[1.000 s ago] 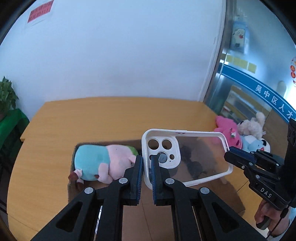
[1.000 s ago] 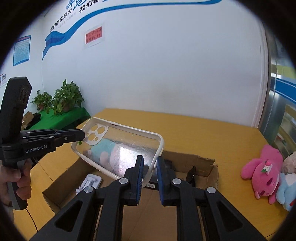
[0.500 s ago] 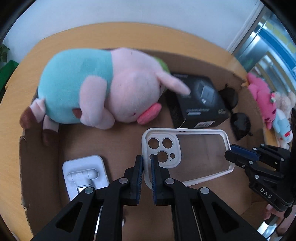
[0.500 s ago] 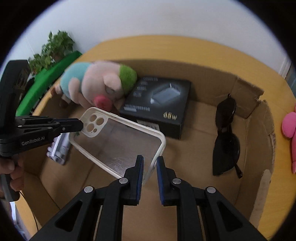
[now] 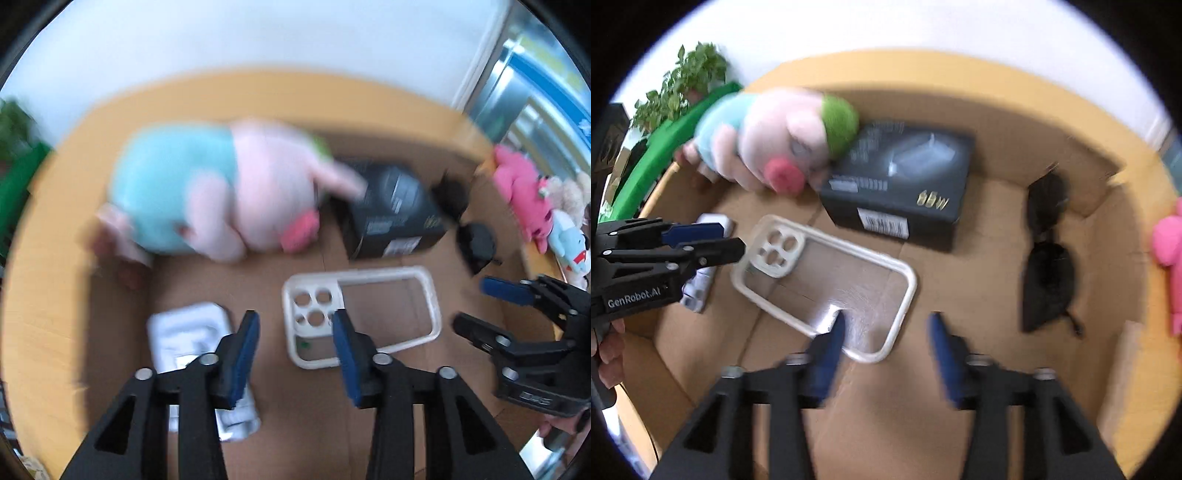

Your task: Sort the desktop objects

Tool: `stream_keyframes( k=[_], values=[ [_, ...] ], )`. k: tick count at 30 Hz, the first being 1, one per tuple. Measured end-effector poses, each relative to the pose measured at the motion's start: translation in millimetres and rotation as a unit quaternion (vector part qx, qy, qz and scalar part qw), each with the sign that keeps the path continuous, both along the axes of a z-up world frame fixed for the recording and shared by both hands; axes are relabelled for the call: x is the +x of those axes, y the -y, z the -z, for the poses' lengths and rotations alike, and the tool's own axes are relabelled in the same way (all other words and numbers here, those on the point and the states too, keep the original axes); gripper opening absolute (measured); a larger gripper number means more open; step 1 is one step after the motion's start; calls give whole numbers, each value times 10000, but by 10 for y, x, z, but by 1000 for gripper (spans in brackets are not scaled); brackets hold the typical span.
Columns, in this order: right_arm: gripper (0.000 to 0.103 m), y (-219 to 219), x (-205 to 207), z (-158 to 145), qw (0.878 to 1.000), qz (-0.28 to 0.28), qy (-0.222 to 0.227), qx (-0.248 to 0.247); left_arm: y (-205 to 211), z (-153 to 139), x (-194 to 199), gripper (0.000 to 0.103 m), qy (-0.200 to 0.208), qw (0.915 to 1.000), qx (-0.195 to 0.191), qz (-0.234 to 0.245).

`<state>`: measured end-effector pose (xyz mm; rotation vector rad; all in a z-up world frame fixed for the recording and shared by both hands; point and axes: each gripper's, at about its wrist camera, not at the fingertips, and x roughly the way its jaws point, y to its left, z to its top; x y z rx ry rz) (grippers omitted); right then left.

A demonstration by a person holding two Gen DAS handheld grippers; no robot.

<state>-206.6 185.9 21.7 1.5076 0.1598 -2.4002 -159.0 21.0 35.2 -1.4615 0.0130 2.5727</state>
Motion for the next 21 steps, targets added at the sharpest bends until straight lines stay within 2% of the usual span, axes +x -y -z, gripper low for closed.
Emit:
stream_keyframes(
  k=[1,2,3,4,7,11,14,17,20,21],
  values=[
    [70,-26,134,-157,9997,65,-232,-39,36,-176,197,61,-485,9988,-50,-13],
    [80,-55,273,-295,9989,93,-443,-141,78,-320,405,80,-943,9955,-86,-46],
    [84,-109,511,-489,9963,116,-779,-335,108,-412,566,98,-1284,9916,-118,-110],
    [85,-161,672,-596,9938,144,-1019,-410,152,-495,802,103,-1682,9854,-129,-211],
    [85,-226,1241,-733,9823,339,-1783,-465,263,-516,1290,103,-2340,9719,-53,-240],
    [85,-185,1629,-492,9711,563,-2293,-360,240,-287,1543,103,-2660,9614,-320,-632],
    [85,-221,1692,-304,9628,716,-2596,-232,301,-59,1573,102,-2540,9637,-279,-778],
    [85,-292,1765,-156,9579,963,-2688,-293,319,150,1589,102,-2464,9651,-228,-859],
    [87,-334,1794,-27,9568,1101,-2648,-473,279,325,1623,103,-2457,9642,-417,-912],
    [87,-323,1826,-5,9537,1125,-2746,-485,239,375,1632,103,-2536,9610,-586,-930]
  ],
)
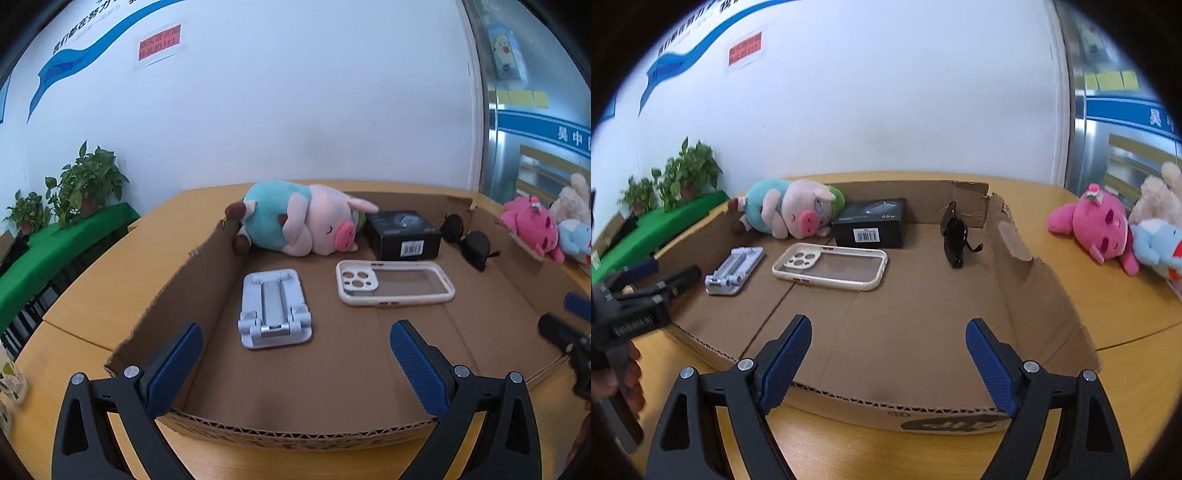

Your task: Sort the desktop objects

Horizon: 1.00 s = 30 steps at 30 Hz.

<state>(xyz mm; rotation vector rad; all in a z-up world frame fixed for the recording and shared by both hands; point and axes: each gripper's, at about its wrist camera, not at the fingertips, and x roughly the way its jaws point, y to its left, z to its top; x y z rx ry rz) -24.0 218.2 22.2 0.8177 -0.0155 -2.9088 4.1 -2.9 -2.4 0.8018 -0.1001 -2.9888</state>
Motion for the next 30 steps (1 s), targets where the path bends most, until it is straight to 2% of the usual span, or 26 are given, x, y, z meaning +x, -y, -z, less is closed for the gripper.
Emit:
stream_keyframes(
  k=[4,10,30],
  values=[
    [91,18,19,74,9998,-6,-193,52,-6,33,52,103,-227,9997,14,38],
    [102,2,17,95,9995,101,-288,61,-3,44,47,103,-200,9998,-2,83],
    [102,7,0,99,9995,142,-268,74,-7,44,53,103,-197,9998,-9,74]
  ],
)
